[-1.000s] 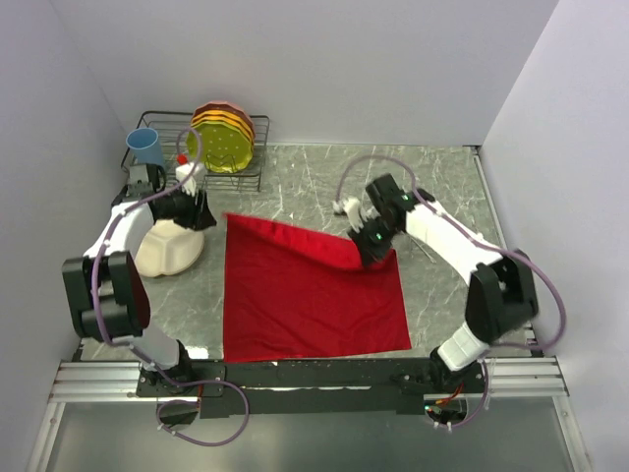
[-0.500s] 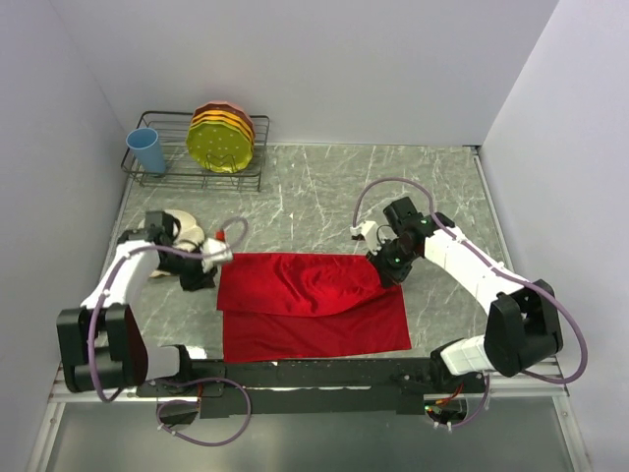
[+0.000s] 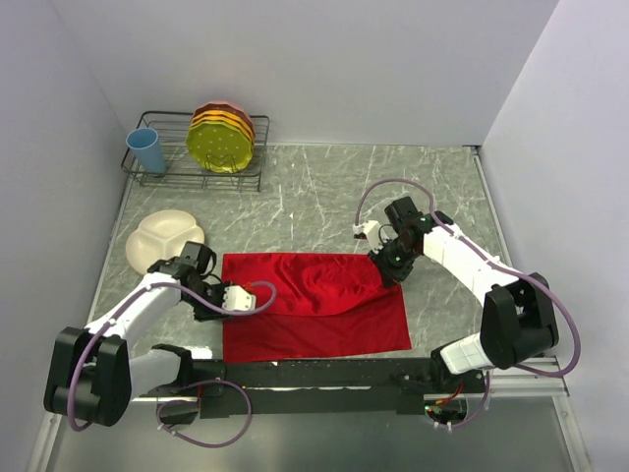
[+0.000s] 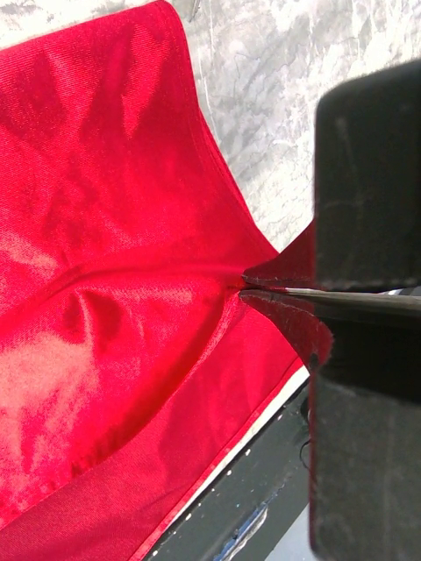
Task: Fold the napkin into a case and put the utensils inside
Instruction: Pick up the rectangle-folded napkin from the center of the board.
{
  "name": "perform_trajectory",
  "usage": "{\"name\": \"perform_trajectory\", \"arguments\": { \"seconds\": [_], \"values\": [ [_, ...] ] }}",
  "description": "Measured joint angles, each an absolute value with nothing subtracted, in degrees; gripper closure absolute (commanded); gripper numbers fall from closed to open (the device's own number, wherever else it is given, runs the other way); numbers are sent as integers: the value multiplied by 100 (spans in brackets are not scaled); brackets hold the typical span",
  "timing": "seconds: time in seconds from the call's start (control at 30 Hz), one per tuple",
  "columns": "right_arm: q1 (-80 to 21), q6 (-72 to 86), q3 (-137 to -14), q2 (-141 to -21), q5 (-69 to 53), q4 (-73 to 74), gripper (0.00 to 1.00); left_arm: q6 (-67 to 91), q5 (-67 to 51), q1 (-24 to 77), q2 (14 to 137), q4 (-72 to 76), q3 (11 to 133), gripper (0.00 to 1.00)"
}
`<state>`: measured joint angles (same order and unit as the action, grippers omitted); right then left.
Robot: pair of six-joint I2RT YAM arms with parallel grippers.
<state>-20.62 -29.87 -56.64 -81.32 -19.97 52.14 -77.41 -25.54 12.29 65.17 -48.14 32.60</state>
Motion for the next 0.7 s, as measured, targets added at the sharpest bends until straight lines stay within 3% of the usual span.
{"name": "perform_trajectory", "arguments": {
  "seconds": [0.27,0.6,0.7],
  "values": [
    [-2062,-2985,-5664,-8187,-1999,5207,100,-7411,-2200,1520,6462,-4324,3114,59],
    [-2062,-2989,-5669,-8193,-2003,5207,100,-7297,-1868,1678,6442,-4014,3009,98],
    [-2062,-2989,-5699,-8193,-2010,5227,100,-7308,-1865,1688,6390,-4091,3022,99]
  ]
}}
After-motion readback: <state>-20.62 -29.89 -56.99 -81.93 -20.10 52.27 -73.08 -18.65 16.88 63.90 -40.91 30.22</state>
